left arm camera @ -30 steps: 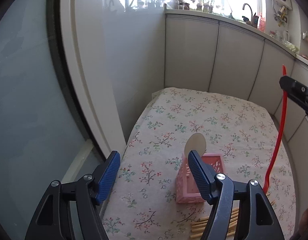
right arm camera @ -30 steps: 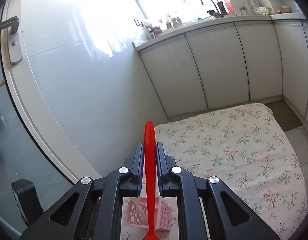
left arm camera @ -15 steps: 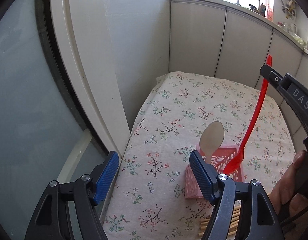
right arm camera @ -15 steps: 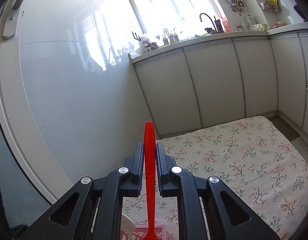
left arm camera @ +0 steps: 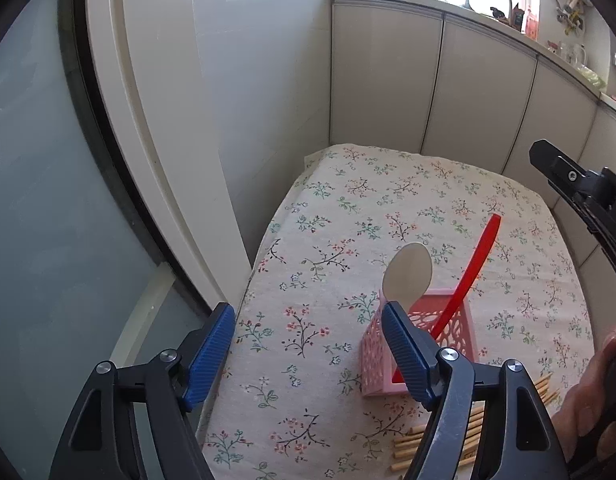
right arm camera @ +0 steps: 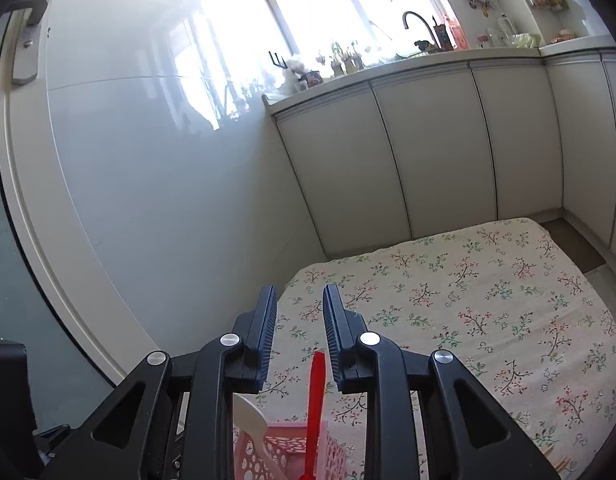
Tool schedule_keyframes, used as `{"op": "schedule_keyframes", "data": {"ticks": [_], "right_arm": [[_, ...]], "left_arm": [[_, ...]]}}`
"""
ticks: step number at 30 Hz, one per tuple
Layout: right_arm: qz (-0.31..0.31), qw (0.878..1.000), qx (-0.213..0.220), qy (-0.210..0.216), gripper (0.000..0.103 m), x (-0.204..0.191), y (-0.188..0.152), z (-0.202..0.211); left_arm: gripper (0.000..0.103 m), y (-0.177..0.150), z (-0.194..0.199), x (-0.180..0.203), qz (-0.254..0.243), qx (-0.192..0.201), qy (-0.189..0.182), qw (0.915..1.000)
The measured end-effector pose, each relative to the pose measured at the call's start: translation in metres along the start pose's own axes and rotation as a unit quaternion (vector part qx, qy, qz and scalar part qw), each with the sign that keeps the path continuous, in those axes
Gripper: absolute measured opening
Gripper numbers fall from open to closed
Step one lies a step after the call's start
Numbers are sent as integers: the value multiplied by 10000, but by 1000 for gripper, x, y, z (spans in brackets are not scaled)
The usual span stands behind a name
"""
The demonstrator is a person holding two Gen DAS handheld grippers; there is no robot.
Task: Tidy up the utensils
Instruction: 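Lower both spoons into the pink holder and open both tools, then reach the left tool to the chopstick pile while the right tool approaches it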
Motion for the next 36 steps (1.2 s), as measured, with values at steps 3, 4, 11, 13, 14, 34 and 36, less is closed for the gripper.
{"op": "schedule_keyframes", "data": {"ticks": [3,4,11,13,14,34,36], "right_arm": [[33,9999,-122,-67,38,6,7,19],[44,9998,-170,-91,40,9,8,25],[-59,9971,-653,-381,55,36,12,63],[-80,9954,-820,-489,57,44,9,73],[-107,9944,-902,-532,60,48,7,78],[-1195,9401,-2780,-1569,72,170,-53,139],[-1231,9334,-2948,-1634,72,180,-59,141]], "left_arm": [[80,-1,7,3,-47,82,-94,9999],[81,-1,10,4,-62,105,-124,9998],[85,-10,25,19,-272,142,-282,9991],[85,-13,29,24,-354,138,-338,9987],[86,-14,31,27,-386,127,-399,9984],[87,-72,52,107,-1591,-411,-1182,9793],[87,-80,51,120,-1792,-490,-1245,9747]]}}
Point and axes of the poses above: each gripper's, at about its wrist camera, not at the fingertips, and z roughly against the way its jaws point, x to its right, y to its top, the point moved 1 cm from there along -z, roughly the way its jaws point, and after that the axes turned 7 degrees about z, right-handed, at the moved point
